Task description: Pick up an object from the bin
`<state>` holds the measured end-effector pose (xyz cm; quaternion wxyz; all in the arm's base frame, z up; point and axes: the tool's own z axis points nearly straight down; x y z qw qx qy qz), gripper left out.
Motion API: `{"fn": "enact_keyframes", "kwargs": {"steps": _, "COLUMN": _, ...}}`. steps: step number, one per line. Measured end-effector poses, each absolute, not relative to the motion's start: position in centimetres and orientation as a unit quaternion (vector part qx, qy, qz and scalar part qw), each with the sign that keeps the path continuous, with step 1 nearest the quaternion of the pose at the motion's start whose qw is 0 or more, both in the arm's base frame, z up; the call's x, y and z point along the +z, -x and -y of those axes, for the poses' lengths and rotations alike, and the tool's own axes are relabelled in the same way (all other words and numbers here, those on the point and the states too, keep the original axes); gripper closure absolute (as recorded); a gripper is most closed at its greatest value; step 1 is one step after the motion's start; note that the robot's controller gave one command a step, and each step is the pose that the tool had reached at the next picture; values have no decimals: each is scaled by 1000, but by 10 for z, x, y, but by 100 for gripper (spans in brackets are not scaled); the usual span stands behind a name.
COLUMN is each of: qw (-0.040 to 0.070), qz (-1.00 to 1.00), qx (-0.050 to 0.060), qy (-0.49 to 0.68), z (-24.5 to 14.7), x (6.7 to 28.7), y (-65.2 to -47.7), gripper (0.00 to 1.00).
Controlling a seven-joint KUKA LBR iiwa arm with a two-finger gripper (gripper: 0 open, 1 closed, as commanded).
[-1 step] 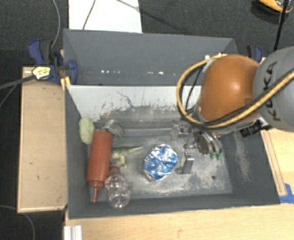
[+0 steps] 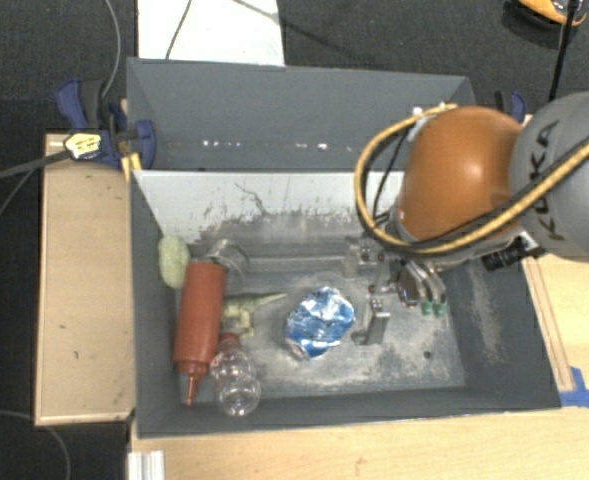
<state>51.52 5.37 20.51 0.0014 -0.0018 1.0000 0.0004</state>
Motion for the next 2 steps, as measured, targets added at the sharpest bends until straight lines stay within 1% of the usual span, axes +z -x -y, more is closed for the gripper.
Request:
{"fn": "enact_keyframes", "kwargs": {"steps": 1, "qw": 2, "qz": -997, "qx": 0, "qy": 74, "z": -60, "x": 163, "y": -528, "gripper": 0}}
{"fn": "enact_keyframes", "kwargs": {"steps": 2, "qw": 2, "qz": -981, "qx": 1, "qy": 194, "z": -80, "x": 155, "y": -556, "gripper": 0}}
